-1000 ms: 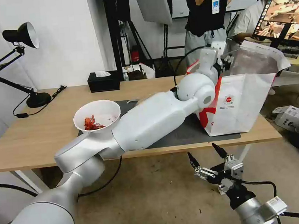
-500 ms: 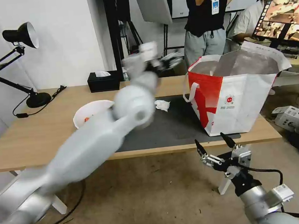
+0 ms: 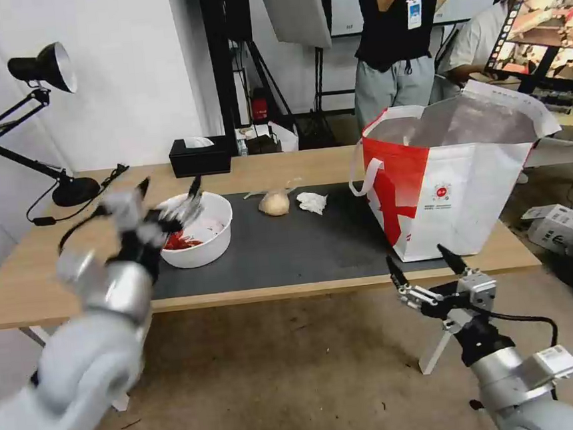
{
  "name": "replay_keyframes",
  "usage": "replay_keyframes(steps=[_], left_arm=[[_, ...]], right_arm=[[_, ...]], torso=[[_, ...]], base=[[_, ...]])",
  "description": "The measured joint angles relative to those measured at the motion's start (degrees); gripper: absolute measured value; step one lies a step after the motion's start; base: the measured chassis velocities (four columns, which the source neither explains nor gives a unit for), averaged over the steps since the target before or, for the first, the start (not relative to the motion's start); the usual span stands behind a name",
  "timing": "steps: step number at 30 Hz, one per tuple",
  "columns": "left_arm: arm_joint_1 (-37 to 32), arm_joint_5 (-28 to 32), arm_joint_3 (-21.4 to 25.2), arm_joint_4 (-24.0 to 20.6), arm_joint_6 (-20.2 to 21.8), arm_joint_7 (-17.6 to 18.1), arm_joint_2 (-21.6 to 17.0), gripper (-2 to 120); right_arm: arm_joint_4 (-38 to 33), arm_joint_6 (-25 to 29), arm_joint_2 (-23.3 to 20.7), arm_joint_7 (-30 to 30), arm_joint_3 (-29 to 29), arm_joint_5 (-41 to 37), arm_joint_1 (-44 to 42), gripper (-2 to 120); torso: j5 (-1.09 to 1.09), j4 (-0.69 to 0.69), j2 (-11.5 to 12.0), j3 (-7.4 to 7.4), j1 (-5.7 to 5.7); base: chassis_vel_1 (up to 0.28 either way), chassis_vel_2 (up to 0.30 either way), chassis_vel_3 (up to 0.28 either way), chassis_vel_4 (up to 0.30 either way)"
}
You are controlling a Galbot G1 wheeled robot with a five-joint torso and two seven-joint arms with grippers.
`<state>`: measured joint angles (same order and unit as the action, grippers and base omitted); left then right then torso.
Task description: Pick up the trash from the table and place it into the takeout bag.
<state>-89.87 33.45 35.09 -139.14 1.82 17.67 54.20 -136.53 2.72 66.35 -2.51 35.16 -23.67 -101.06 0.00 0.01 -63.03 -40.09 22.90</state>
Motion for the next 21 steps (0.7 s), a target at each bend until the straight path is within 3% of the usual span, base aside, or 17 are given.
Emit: replay_keyframes(steps=[1, 2, 4, 5, 9, 15, 21], left_arm=[[-3.78, -2.17, 1.79, -0.63, -1.94, -1.9, 2.92, 100], [-3.78, -2.17, 1.79, -0.63, -1.94, -1.9, 2.92, 100], [-11.33, -6.09, 5.42, -1.43, -6.13, -6.83, 9.21, 100], [-11.33, -6.09, 5.42, -1.43, -6.13, -6.83, 9.21, 100], [-19.13, -9.91, 10.16, -0.19, -14.94, -15.33, 17.18, 100], [-20.91, -9.87, 9.28, 4.53, -20.39, -19.39, 20.26, 100], [-17.11, -10.34, 5.62, 8.36, -17.06, -18.48, 19.3, 100]], right_arm=[[-0.2, 0.48, 0.45, -0.01, 0.37, 0.35, -0.45, 100], [-0.2, 0.48, 0.45, -0.01, 0.37, 0.35, -0.45, 100], [-0.33, 1.96, 1.58, 0.15, 0.99, 2.24, -1.61, 100], [-0.33, 1.96, 1.58, 0.15, 0.99, 2.24, -1.61, 100], [-0.14, 4.13, 3.11, 0.63, 1.74, 4.45, -3.23, 100], [2.29, 4.49, 3.67, 0.64, 2.59, 5.14, -2.55, 100], [5.7, 4.41, 3.81, 0.33, 2.9, 5.16, -0.55, 100]], torso=[[0.0, 0.0, 0.0, 0.0, 0.0], [0.0, 0.0, 0.0, 0.0, 0.0], [0.0, 0.0, 0.0, 0.0, -0.01], [0.0, 0.0, 0.0, 0.0, -0.01], [0.0, -0.01, 0.0, 0.0, 0.0], [0.01, -0.01, 0.0, -0.01, 0.0], [0.01, -0.02, 0.01, -0.02, 0.01]], base=[[0.0, 0.0, 0.0, 0.0], [0.0, 0.0, 0.0, 0.0], [0.0, 0.0, 0.0, 0.0], [0.0, 0.0, 0.0, 0.0], [0.0, 0.0, 0.0, 0.0], [0.0, 0.0, 0.0, 0.0], [0.0, 0.0, 0.0, 0.0]])
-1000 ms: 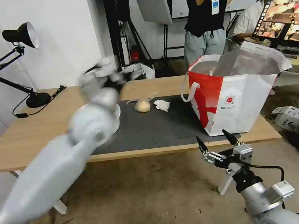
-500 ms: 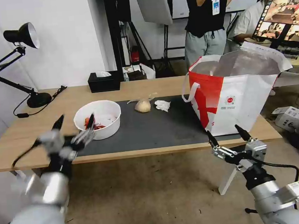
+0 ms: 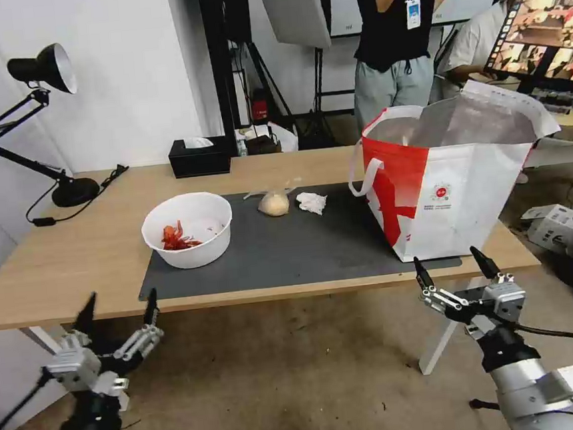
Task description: Pick up the trash from the table and place it into the takeout bag.
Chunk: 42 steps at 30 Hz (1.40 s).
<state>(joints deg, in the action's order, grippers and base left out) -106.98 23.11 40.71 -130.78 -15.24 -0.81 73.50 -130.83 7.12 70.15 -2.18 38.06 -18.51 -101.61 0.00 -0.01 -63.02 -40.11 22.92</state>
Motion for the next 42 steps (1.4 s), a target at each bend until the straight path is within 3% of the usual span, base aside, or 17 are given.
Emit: replay_keyframes(steps=[3, 6, 12, 26, 42], left_arm=[[1.25, -0.15, -0.8, 0.31, 2.68, 0.93, -0.45, 100], [1.82, -0.39, -1.77, -0.55, 8.41, 2.95, -0.47, 100], [1.59, -1.23, -2.59, -1.9, 11.67, 5.1, 0.34, 100], [1.73, -3.51, -3.82, -3.04, 11.61, 5.84, 1.76, 100], [-2.77, -4.35, -1.92, -7.98, 10.92, 5.52, 5.17, 100]], right_arm=[[0.73, -0.06, 0.02, -0.11, 0.02, -0.04, 0.38, 100], [1.28, -0.17, 0.04, -0.2, 0.12, -0.18, 0.64, 100], [1.27, -0.23, 0.1, -0.23, 0.13, -0.3, 0.65, 100], [1.14, -0.48, -0.37, -0.25, -0.39, -0.74, 1.34, 100], [-0.81, -3.41, -3.04, -0.74, -2.15, -3.95, 2.77, 100]], torso=[[0.0, 0.0, 0.0, 0.0, 0.01], [-0.01, 0.0, 0.0, 0.0, 0.0], [-0.01, 0.01, 0.0, 0.0, 0.0], [-0.01, 0.0, 0.0, 0.0, 0.0], [0.0, 0.01, 0.0, 0.0, -0.01]], base=[[0.0, 0.0, 0.0, 0.0], [0.0, 0.0, 0.0, 0.0], [0.0, 0.0, 0.0, 0.0], [0.0, 0.0, 0.0, 0.0], [0.0, 0.0, 0.0, 0.0]])
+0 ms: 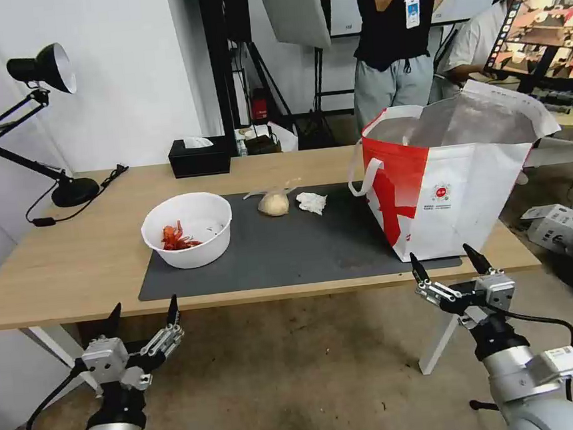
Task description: Pick up the trash from the table and place it into the takeout bag.
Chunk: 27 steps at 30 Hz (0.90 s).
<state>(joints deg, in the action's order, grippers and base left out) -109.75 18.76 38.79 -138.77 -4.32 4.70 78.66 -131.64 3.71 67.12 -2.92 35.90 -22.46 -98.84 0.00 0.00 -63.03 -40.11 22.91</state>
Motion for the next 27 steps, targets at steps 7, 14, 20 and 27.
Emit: replay_keyframes(steps=[7, 14, 20, 27], left_arm=[[1.02, 0.23, -0.02, 0.48, 0.66, 0.15, -0.4, 100], [1.24, -0.29, -1.82, -1.42, 2.27, 2.24, -0.23, 100], [0.77, -1.93, -2.68, -2.29, 3.01, 2.86, 0.77, 100], [0.12, -2.4, -2.16, -3.28, 3.36, 3.0, 1.5, 100]], right_arm=[[2.91, -3.54, -3.09, -2.26, -4.01, -3.34, 6.27, 100], [15.93, -7.18, -10.43, -5.97, -18.21, -9.75, 26.98, 100], [25.06, -10.94, -11.49, -7.27, -29.17, -16.48, 44.96, 100], [37.08, -15.43, -7.78, -11.02, -42.06, -20.55, 62.61, 100]], torso=[[0.01, -0.02, 0.0, 0.0, 0.0], [-0.02, 0.01, 0.02, -0.01, 0.02], [0.01, 0.02, 0.01, -0.01, 0.02], [0.03, 0.02, 0.01, -0.01, 0.02]], base=[[0.0, 0.0, 0.0, 0.0], [0.0, 0.0, 0.0, 0.0], [0.0, 0.0, 0.0, 0.0], [0.0, 0.0, 0.0, 0.0]])
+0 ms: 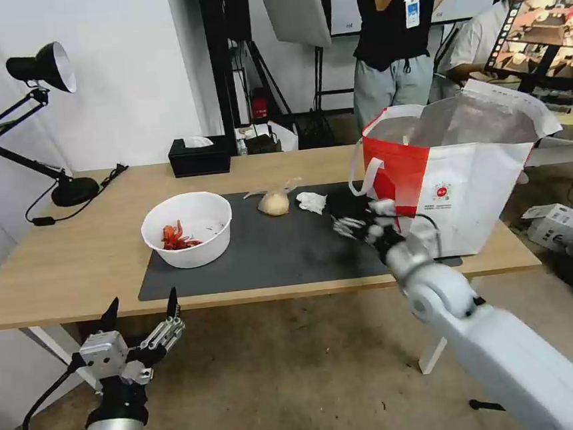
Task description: Pick up the trash from the table and place it into the takeout bag.
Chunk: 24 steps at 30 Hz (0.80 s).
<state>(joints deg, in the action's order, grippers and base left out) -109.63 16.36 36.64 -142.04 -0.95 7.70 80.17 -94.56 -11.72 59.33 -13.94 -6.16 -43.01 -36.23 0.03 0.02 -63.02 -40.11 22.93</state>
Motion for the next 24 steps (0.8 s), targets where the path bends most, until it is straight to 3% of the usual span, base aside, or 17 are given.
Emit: replay_keyframes(steps=[8, 24], left_arm=[[-0.22, -1.46, -0.44, -0.44, 0.04, -0.04, 1.3, 100], [-0.19, -2.31, -0.76, -1.21, -0.02, -0.22, 2.27, 100]], right_arm=[[11.97, -5.42, 5.68, -5.35, -8.53, -6.46, 13.16, 100], [28.6, -13.31, 15.01, -13.81, -10.34, -14.43, 22.2, 98]], torso=[[-0.01, -0.01, 0.0, 0.0, 0.0], [-0.02, -0.01, -0.01, 0.01, -0.01]], base=[[0.0, 0.0, 0.0, 0.0], [0.0, 0.0, 0.0, 0.0]])
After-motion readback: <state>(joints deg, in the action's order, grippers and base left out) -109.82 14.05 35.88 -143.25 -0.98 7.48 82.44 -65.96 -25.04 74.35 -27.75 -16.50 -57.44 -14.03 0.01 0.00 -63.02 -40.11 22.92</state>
